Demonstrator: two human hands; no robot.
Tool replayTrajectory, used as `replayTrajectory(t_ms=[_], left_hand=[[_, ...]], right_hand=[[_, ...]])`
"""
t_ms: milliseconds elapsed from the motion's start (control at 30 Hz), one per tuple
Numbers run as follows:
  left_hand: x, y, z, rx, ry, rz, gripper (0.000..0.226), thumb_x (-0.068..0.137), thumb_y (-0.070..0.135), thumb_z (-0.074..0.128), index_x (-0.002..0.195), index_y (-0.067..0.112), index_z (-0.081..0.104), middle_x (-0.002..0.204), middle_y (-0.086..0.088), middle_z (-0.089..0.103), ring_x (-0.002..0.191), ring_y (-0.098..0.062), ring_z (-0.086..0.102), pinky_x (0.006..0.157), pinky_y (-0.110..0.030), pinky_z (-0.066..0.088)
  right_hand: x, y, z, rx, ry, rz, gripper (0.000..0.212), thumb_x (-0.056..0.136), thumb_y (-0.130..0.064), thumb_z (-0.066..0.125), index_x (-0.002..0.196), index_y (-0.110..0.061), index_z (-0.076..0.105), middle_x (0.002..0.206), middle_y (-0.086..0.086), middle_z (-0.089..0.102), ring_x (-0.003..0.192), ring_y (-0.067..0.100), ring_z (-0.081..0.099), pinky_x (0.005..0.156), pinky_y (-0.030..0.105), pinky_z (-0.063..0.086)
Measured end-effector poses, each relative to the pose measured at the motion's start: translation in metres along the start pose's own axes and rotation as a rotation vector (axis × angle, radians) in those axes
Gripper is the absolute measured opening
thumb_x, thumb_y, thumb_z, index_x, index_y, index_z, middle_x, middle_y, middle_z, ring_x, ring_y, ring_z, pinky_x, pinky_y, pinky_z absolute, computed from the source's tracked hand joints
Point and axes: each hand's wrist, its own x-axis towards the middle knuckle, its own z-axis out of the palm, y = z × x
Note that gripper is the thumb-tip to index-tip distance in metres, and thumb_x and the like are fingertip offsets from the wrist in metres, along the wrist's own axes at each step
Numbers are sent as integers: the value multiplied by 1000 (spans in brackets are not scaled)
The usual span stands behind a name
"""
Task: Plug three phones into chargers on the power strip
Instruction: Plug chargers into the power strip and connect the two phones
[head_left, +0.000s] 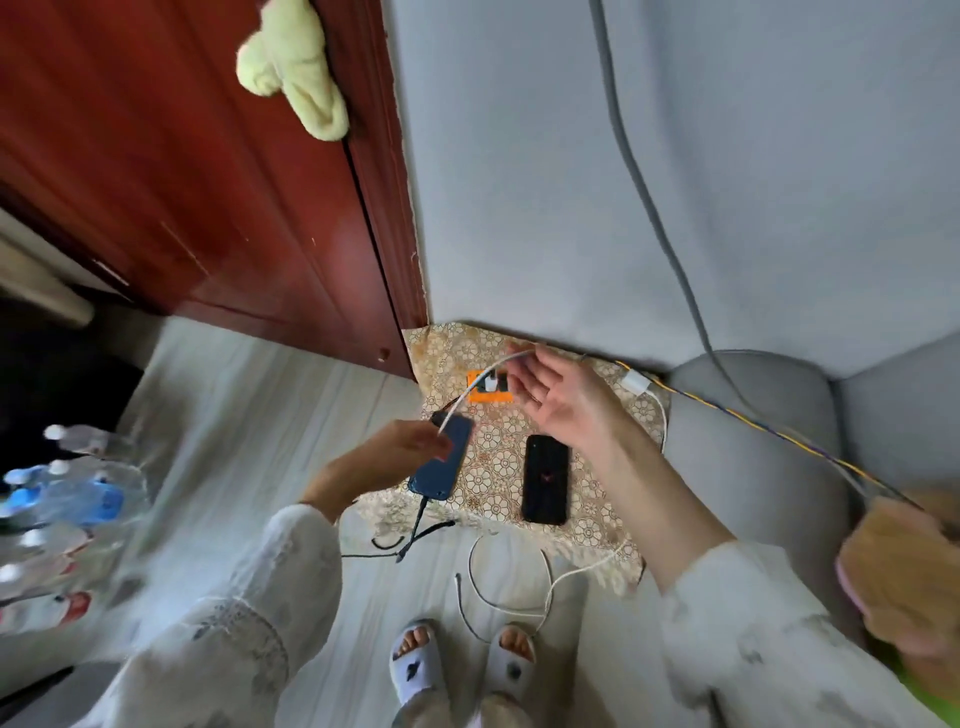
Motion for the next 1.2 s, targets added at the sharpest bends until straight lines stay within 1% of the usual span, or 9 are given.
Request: replayTrajectory(t_ms=[167,333,433,533,633,700,867,1033,1200], left_hand=[[-39,54,-21,-169,198,101,16,92,5,46,91,3,62,72,-5,67,61,-10,65,70,-30,56],[-69,122,-46,-774,164,137,17,92,10,48,83,6,62,67,-5,73,63,-17,71,55,-27,58],[-81,153,-57,-1075,171,108,18,92,6,47,80,0,58,58,-7,71,58,-20,71,49,-27,57],[-91,168,-62,-1249,178,74,20,93,2,42,78,-3,53,65,-14,69,61,-25,70,53,-30,59],[-101,165,-60,-1116,218,67,16,94,2,39,104,-1,51,91,-13,65,81,-25,65,69,-32,57],[-109,149,-48,-923,226,48,35,91,-6,35,123,4,44,108,-13,62,98,-27,62,85,-37,51],[-141,126,7,-400,-101,67,45,90,-7,40,132,9,42,134,-8,50,118,-19,48,100,-35,36],[-154,147,26,-273,-231,130,20,95,8,43,109,5,57,113,-14,60,102,-22,57,101,-43,42],[-152,169,3,-427,-15,254,21,96,9,39,88,5,58,92,-15,65,85,-23,65,86,-36,53]], right_hand=[[-44,0,1,-170,-7,-44,32,95,-14,44,126,-4,48,124,14,59,109,25,58,93,33,45],[-95,29,22,-593,-187,-75,35,93,-10,46,127,-17,49,142,5,46,133,16,38,116,38,20],[-118,25,38,-874,-326,-153,29,94,-20,46,121,-13,55,132,0,55,122,9,49,113,37,26],[-133,19,40,-853,-287,-210,32,93,-23,49,116,-2,57,112,10,67,100,16,66,103,37,41],[-138,11,35,-717,-191,-258,22,95,-13,45,104,1,60,104,20,68,88,26,68,93,38,51],[-141,-1,36,-578,-192,-259,21,95,-11,45,101,-2,63,97,16,71,87,28,69,86,39,54],[-151,-38,46,-312,-286,-139,19,95,-10,44,100,-6,63,92,10,72,86,24,70,75,35,59],[-162,-64,54,-245,-288,-133,17,92,-12,50,100,-6,64,94,12,73,88,26,70,77,35,59],[-169,-65,44,-581,-223,-230,22,93,-26,50,105,-11,59,109,10,67,98,23,65,84,31,52]])
